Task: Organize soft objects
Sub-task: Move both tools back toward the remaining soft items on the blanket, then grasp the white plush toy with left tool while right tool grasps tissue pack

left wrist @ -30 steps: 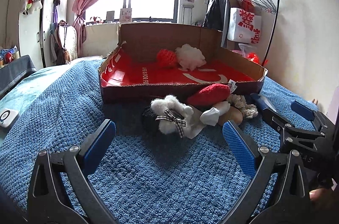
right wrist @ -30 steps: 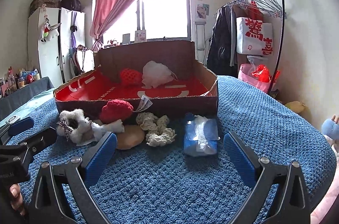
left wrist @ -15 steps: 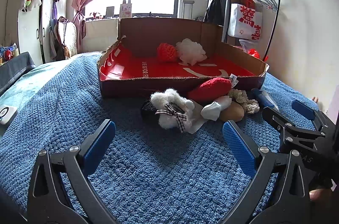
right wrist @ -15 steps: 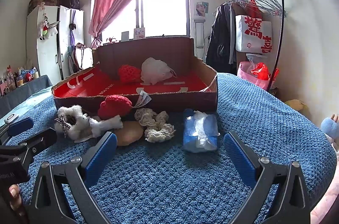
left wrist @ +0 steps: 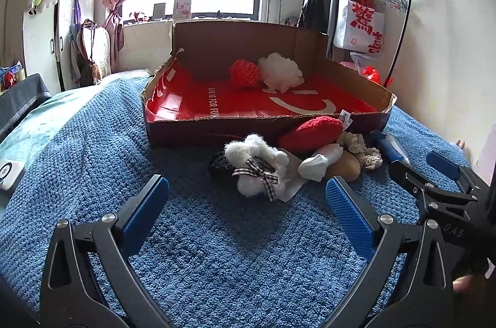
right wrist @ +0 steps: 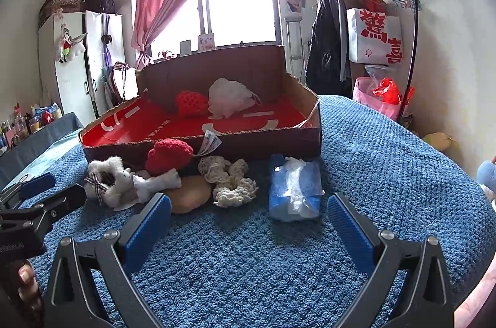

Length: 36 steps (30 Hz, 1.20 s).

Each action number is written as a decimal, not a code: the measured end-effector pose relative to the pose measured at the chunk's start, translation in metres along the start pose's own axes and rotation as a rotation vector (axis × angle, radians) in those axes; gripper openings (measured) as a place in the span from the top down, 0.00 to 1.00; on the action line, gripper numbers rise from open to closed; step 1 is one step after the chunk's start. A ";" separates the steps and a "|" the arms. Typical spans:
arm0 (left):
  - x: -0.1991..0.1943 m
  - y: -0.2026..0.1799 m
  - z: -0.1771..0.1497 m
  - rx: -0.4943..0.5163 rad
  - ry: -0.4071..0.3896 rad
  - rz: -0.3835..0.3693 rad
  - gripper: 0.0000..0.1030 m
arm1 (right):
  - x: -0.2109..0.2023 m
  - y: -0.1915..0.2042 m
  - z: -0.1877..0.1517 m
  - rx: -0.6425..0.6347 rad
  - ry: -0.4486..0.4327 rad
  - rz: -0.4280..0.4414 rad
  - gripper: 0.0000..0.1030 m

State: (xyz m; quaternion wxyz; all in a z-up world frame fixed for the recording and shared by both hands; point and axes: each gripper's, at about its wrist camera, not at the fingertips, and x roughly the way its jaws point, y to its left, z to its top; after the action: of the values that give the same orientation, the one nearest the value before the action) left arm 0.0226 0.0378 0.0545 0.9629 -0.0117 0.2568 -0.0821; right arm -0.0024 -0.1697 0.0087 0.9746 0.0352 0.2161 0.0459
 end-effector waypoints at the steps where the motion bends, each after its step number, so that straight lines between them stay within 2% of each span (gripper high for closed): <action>1: 0.001 0.001 0.001 0.001 0.011 0.003 0.00 | 0.000 -0.001 0.002 0.001 0.006 0.001 0.00; 8: 0.010 0.009 0.017 0.014 0.066 -0.008 0.00 | 0.004 -0.008 0.020 -0.003 0.034 -0.012 0.00; 15: 0.030 0.015 0.034 0.010 0.130 -0.066 0.00 | 0.024 -0.022 0.037 0.000 0.132 -0.029 0.00; 23: 0.043 0.015 0.043 0.053 0.160 -0.112 0.00 | 0.043 -0.031 0.043 -0.021 0.217 -0.041 0.00; 31: 0.043 0.000 0.049 0.191 0.161 -0.160 0.01 | 0.055 -0.037 0.042 -0.048 0.288 -0.066 0.00; 33: 0.047 -0.003 0.048 0.217 0.173 -0.158 0.05 | 0.058 -0.039 0.040 -0.043 0.306 -0.061 0.01; 34: 0.049 -0.004 0.048 0.228 0.182 -0.163 0.13 | 0.060 -0.040 0.040 -0.040 0.315 -0.060 0.03; 35: 0.053 -0.006 0.047 0.243 0.195 -0.168 0.22 | 0.063 -0.041 0.039 -0.038 0.326 -0.057 0.08; 36: 0.056 -0.007 0.045 0.255 0.210 -0.172 0.27 | 0.065 -0.042 0.037 -0.035 0.339 -0.056 0.17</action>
State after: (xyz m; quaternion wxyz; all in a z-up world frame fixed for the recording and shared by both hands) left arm 0.0917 0.0211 0.0670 0.9139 0.0973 0.3415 -0.1966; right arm 0.0750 -0.2060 0.0111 0.9257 0.0038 0.3773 0.0276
